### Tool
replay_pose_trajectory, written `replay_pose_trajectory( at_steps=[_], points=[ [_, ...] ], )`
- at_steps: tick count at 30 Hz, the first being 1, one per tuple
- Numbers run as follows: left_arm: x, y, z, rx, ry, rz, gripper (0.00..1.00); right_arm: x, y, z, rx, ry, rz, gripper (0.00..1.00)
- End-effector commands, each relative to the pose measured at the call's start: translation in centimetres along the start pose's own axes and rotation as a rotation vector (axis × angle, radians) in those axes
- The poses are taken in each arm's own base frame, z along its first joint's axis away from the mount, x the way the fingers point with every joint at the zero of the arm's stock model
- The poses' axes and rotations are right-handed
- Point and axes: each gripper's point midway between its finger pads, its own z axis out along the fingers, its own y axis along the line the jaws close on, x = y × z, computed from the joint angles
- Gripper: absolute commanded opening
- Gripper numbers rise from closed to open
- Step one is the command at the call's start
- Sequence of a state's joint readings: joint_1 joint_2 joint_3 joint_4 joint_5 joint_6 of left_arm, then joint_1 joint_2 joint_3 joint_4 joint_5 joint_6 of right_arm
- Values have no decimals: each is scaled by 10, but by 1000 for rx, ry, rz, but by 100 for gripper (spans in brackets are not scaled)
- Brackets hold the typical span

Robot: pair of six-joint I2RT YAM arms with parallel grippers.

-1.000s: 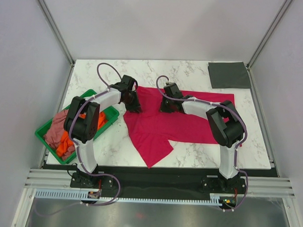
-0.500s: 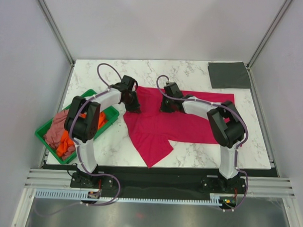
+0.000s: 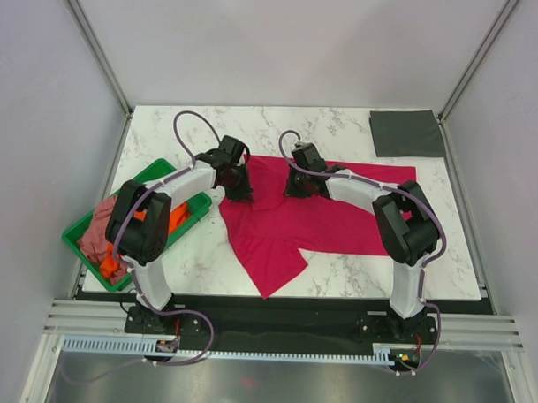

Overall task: Fold and stack the t-shirts
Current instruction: Fold the tshirt

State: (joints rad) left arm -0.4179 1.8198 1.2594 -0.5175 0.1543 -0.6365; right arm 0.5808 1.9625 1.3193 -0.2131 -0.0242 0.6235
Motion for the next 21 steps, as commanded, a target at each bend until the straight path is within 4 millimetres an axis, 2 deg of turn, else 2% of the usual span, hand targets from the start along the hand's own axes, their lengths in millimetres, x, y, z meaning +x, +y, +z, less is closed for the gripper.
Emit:
replay_pose_trajectory(
  at_steps=[1,4,9,12,21],
  points=[
    [-3,-2,-9,-10,-37,-26,2,-23,20,-23,-43,-62,-27,0],
    [1,1,-13,-26,-44,-29,2,-23,19,-27,-41,-52,-36,0],
    [13,12,-10,-59,-26,-37,2,-11,11,-28,-17,-9,-54,0],
    [26,8,-6,-60,0,-27,2,-4,8,-28,-13,6,-58,0],
    [40,-6,-2,-55,18,-21,2,-2,-2,-28,17,1,-90,0]
  ],
)
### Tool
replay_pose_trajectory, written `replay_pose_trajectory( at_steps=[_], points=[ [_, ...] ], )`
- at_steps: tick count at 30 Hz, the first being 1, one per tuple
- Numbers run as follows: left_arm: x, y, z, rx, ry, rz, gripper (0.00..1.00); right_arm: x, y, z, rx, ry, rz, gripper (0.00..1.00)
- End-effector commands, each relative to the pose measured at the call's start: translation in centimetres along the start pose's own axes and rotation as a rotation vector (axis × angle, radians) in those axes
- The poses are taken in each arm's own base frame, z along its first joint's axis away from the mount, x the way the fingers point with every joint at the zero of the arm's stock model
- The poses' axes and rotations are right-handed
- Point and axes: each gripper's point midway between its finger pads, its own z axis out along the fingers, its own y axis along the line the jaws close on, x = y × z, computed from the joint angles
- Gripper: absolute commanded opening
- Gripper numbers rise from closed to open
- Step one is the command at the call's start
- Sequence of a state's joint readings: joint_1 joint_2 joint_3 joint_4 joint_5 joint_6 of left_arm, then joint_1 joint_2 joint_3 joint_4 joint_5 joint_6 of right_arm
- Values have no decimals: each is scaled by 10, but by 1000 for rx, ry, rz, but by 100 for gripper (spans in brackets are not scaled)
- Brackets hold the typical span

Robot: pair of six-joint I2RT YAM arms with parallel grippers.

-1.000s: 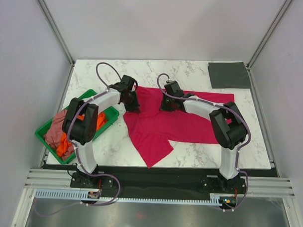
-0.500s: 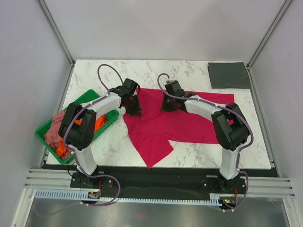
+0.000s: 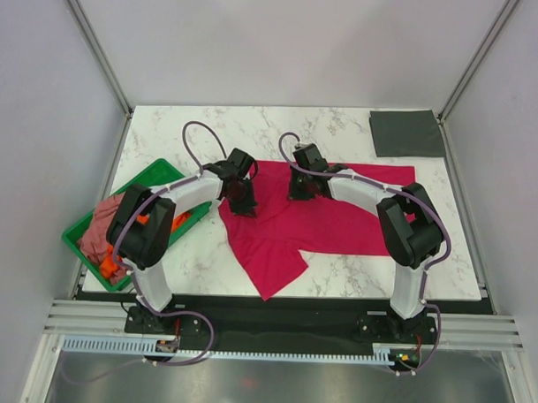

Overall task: Fold and stack the t-shirts
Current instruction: Fold the tshirt

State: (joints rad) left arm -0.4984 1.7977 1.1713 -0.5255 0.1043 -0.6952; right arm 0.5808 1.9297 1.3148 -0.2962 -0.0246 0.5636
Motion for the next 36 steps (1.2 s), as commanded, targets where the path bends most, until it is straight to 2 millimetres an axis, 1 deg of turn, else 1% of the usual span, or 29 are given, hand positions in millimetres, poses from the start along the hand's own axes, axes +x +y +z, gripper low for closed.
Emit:
replay_pose_trajectory(
  at_steps=[1,5,6,7,13,15,21,23,27,31,33,35,36],
  points=[
    [-3,-9,-10,4,-39,-26,2,-11,6,-15,-11,-45,-31,0],
    [2,-3,-7,-13,-30,-35,2,-12,7,-17,-13,-49,-37,0],
    [2,-3,-7,-13,-32,-37,2,-13,2,-16,7,-58,-37,0],
    [3,-3,-7,-15,-31,-40,2,-13,2,-16,9,-59,-40,0],
    [-5,-16,-22,20,-73,-33,2,-12,-2,-17,24,-65,-41,0],
    [0,-20,-22,24,-70,-28,2,-12,-2,-16,27,-65,-39,0],
    [22,-23,-8,-3,-25,-16,2,-12,-4,-18,32,-70,-41,0],
    [28,-19,0,-20,-3,-17,2,-12,-4,-18,33,-68,-42,0],
    [29,-14,8,-44,8,-18,2,-11,-5,-18,36,-66,-45,0],
    [22,-14,8,-52,-13,-3,2,-8,-5,-17,31,-58,-58,0],
    [16,-9,4,-66,-22,3,8,-6,-9,-17,47,-51,-62,0],
    [8,-9,-3,-59,-26,5,18,-2,-15,-18,72,-34,-69,0],
    [3,-5,-11,-66,-35,12,27,-1,-16,-18,77,-27,-77,0]
  ],
)
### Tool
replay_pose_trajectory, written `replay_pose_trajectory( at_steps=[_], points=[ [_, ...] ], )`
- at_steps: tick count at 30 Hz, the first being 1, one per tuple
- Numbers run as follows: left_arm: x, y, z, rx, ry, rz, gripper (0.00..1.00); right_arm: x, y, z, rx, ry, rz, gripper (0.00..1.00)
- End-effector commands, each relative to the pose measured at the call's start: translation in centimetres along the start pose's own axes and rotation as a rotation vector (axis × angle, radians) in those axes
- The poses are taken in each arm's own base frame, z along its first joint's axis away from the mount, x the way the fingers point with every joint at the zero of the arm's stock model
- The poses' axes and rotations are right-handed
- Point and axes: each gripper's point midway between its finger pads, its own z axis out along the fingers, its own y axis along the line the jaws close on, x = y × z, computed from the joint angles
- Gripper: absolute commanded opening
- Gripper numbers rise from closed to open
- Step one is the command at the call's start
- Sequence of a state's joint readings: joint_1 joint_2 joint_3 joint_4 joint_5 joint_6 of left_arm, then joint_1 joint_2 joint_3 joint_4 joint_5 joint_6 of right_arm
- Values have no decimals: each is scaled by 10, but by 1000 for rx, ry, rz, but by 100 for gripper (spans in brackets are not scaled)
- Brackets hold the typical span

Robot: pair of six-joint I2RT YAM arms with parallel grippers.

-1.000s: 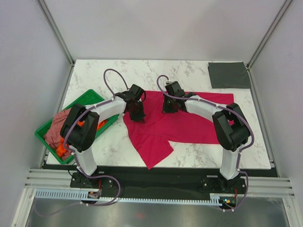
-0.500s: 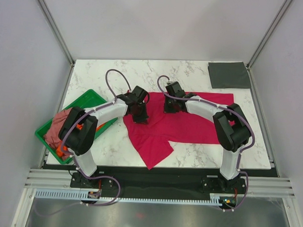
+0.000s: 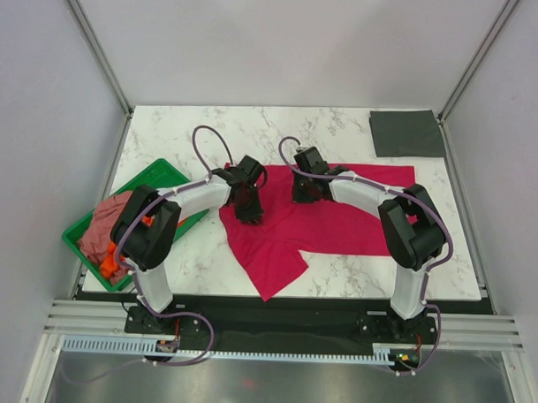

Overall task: Fold and stack the t-shirts
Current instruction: Fold the tshirt

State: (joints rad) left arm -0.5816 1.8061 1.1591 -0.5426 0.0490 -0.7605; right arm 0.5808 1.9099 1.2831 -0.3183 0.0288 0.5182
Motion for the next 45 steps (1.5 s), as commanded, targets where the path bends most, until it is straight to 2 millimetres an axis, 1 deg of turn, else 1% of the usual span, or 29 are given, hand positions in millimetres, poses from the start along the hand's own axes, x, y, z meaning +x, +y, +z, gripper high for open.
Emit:
replay_pose_trajectory(
  at_steps=[1,2,4,5,6,7,9,10,12,13,14,15,16,17,19,20,21,22,23,26,31,33,35,37,38,39,41,44,45],
  points=[
    [-29,2,-25,-13,-76,6,30,-5,1,-16,8,-17,-37,1],
    [-32,0,-30,-4,-86,10,36,-6,1,-16,4,-13,-49,2],
    [-56,-3,-47,6,-162,20,41,-5,2,-17,-2,2,-62,11],
    [-64,-4,-50,14,-175,23,43,-6,2,-19,7,13,-73,14],
    [-77,-1,-53,21,-189,9,43,-8,1,-21,11,15,-77,20],
    [-91,-5,-55,35,-205,17,43,-9,-2,-24,25,16,-75,23],
    [-117,4,-55,26,-235,-3,43,-22,-9,-32,34,-11,-61,29],
    [-134,1,-52,27,-250,-2,43,-28,-13,-35,39,-27,-53,31],
    [-156,6,-46,18,-270,9,43,-48,-29,-42,65,-72,-34,33],
    [-175,-2,-52,34,-306,18,43,-57,-35,-42,75,-95,-26,33],
    [-179,1,-33,16,-282,25,43,-70,-46,-41,96,-118,-10,33],
    [-184,-3,-29,44,-269,43,43,-77,-51,-40,101,-133,-7,33],
    [-198,-10,-31,62,-292,48,43,-85,-56,-39,111,-149,-16,33],
    [-198,-6,-12,48,-264,51,43,-97,-65,-35,125,-175,0,32],
    [-213,-6,-5,48,-276,51,42,-109,-75,-29,141,-201,6,31],
    [-215,-4,2,46,-268,57,42,-115,-86,-24,152,-205,23,30],
    [-218,0,15,44,-251,50,41,-119,-89,-20,148,-209,28,29],
    [-220,2,21,42,-246,46,41,-122,-94,-17,152,-214,36,29],
    [-220,8,31,30,-232,37,41,-125,-105,-9,166,-212,48,29],
    [-224,16,45,12,-224,32,40,-127,-124,7,190,-202,67,28],
    [-242,30,65,-38,-250,46,40,-128,-145,29,215,-202,72,28],
    [-253,30,66,-39,-271,53,40,-129,-154,38,228,-199,75,28],
    [-256,34,76,-44,-268,61,41,-133,-162,45,244,-212,75,28],
    [-266,33,74,-37,-291,62,41,-137,-165,50,253,-228,69,29],
    [-267,36,81,-42,-286,63,41,-139,-166,52,250,-237,71,29],
    [-277,34,77,-34,-309,67,42,-143,-167,52,247,-248,70,29],
    [-282,34,82,-24,-311,75,42,-147,-169,58,244,-258,66,30],
    [-297,28,68,23,-343,89,43,-153,-165,61,225,-264,59,30],
    [-303,22,50,51,-362,98,44,-155,-160,59,204,-266,56,30]
  ],
)
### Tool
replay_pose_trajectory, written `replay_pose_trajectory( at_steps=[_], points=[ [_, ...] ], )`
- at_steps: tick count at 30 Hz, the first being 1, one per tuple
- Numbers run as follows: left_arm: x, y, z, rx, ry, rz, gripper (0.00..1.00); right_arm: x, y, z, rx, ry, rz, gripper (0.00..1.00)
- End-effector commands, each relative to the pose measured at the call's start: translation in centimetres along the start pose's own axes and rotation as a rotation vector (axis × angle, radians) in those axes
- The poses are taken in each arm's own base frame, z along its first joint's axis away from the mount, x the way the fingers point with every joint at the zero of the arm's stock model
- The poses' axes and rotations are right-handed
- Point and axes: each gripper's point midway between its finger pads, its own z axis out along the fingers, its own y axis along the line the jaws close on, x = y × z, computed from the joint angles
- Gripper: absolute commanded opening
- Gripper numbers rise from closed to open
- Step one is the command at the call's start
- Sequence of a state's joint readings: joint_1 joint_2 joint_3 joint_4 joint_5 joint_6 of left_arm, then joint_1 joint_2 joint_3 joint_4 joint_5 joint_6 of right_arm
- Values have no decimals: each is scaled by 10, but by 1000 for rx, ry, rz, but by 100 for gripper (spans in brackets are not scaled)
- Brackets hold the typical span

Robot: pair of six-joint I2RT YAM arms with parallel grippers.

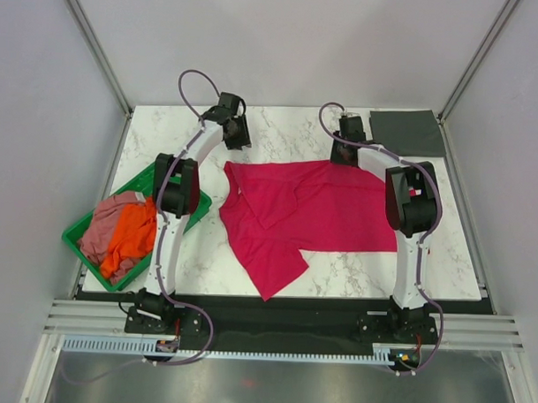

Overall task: Fold and stack the t-shirts
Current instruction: Fold the tshirt

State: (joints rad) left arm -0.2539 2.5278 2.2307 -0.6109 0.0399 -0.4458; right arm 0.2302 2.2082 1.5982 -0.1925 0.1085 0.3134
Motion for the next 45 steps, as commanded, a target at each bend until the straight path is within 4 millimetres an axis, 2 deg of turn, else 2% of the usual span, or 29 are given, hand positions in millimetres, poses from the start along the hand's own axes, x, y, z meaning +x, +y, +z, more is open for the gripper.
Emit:
replay_pose_trajectory(
  at_steps=[1,4,6,7,10,12,15,19,22,24,27,28,30,31,32,34,36,37,38,40,45],
  points=[
    [-24,-1,-18,53,-37,65,45,-20,7,0,-38,-45,-10,31],
    [-39,-2,-61,60,-78,96,48,-35,14,-18,-67,-78,2,31],
    [-38,2,-86,54,-85,126,51,-40,19,-26,-92,-83,14,32],
    [-36,4,-92,51,-84,140,54,-45,27,-34,-127,-89,15,32],
    [-27,13,-101,29,-71,187,57,-46,36,-42,-148,-90,22,32],
    [-18,18,-99,28,-46,187,57,-43,47,-46,-188,-79,22,32],
    [-2,15,-89,71,11,195,58,-32,67,-47,-233,-55,25,32],
    [22,25,-68,55,86,196,59,-18,106,-49,-302,-40,7,32],
    [35,32,-55,40,124,204,59,-7,124,-45,-327,-24,0,32],
    [40,40,-49,7,138,206,57,-4,128,-42,-332,-22,6,31],
    [41,47,-44,-26,139,218,42,6,122,-31,-301,-9,17,30],
    [40,49,-43,-33,137,223,31,11,118,-26,-284,-2,16,30],
    [38,54,-41,-53,131,223,21,19,115,-19,-272,14,10,30],
    [36,54,-40,-56,127,221,9,21,112,-16,-256,15,8,29],
    [31,55,-40,-65,116,216,3,22,108,-13,-244,17,10,29],
    [28,57,-37,-76,106,195,2,30,102,-6,-221,30,9,29],
    [16,57,-36,-82,76,175,2,31,92,1,-177,25,15,28],
    [16,60,-31,-86,80,159,2,31,87,4,-163,26,20,28],
    [7,55,-31,-72,61,155,2,30,84,6,-152,23,25,28],
    [3,54,-26,-65,51,154,2,30,77,14,-143,28,38,27],
    [-14,51,-13,-54,14,144,2,28,71,26,-132,20,32,28]
  ],
)
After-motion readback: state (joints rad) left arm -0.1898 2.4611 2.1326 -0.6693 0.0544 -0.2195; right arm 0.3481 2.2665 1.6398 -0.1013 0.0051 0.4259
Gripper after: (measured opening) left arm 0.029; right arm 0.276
